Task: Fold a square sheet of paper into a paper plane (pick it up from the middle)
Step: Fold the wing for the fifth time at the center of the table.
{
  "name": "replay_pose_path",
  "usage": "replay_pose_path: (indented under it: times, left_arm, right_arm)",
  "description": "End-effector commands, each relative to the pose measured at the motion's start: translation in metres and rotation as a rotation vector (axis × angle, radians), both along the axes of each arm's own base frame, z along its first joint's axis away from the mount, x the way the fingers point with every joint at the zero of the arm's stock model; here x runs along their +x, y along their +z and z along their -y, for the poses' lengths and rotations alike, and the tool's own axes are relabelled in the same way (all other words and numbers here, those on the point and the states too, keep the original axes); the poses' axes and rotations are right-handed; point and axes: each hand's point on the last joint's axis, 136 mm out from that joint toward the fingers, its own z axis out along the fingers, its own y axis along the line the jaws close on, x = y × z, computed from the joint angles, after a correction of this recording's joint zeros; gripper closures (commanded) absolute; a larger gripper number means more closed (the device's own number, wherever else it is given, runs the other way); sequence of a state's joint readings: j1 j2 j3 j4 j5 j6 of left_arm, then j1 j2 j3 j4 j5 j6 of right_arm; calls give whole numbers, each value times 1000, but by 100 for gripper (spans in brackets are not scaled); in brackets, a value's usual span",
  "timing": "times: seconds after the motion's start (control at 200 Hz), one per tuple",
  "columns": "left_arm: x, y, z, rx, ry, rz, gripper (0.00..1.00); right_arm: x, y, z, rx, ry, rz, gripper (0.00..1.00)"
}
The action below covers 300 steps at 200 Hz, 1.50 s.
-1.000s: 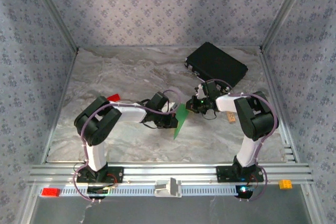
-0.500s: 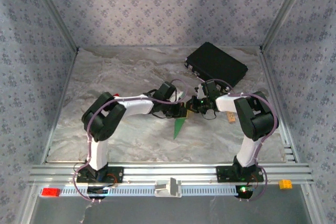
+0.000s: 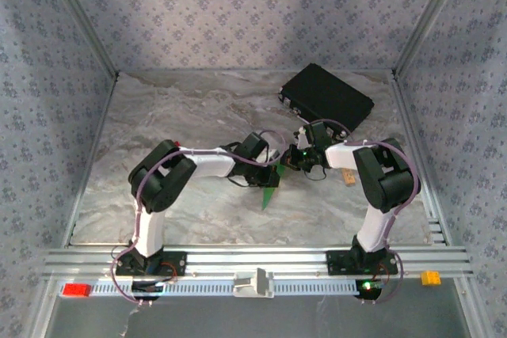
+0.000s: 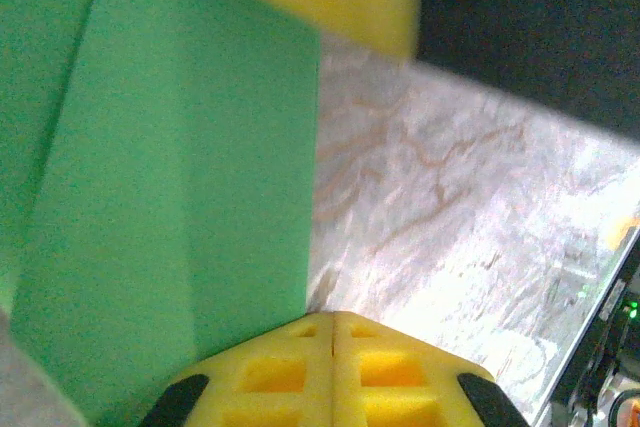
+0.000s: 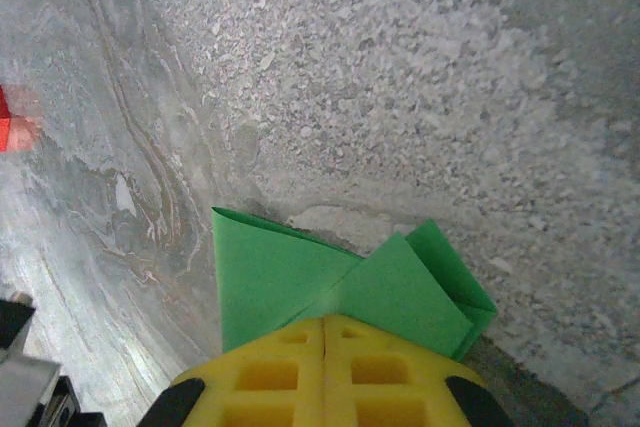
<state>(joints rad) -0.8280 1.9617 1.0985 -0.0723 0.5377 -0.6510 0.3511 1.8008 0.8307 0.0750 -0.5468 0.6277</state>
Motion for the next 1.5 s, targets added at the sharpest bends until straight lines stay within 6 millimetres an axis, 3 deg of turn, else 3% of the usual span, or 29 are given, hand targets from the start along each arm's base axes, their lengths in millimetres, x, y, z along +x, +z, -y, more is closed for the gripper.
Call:
replay_pose_path:
  times: [0.0, 0.37, 0.535, 0.715, 0.869, 0.999, 1.219, 1.494]
  left_arm:
    - [-32, -7, -23, 80, -59, -55, 92]
    - [-66, -8, -56, 135, -113, -68, 96]
    - [-51, 24, -45, 61, -75, 11, 96]
    - [-16, 50, -22, -41, -7, 58, 94]
    - [16, 41, -9, -42, 42, 49, 94]
    - [27, 20, -5, 3, 54, 21, 97]
    - [10, -16, -21, 56, 74, -49, 100]
    - [-4, -32, -34, 47, 117, -93, 100]
  right_arm:
    - [-20, -43, 31, -161, -65, -113, 95]
    - [-19, -42, 30, -159, -62, -112, 95]
    - [-19, -40, 28, -148, -76, -124, 95]
    - [-20, -39, 27, -143, -76, -125, 95]
    - [-19, -38, 25, -126, -75, -120, 95]
    - [-18, -35, 23, -114, -71, -121, 94]
    - [-12, -25, 16, -83, -50, -98, 93]
    - [0, 2, 10, -69, -5, -36, 91]
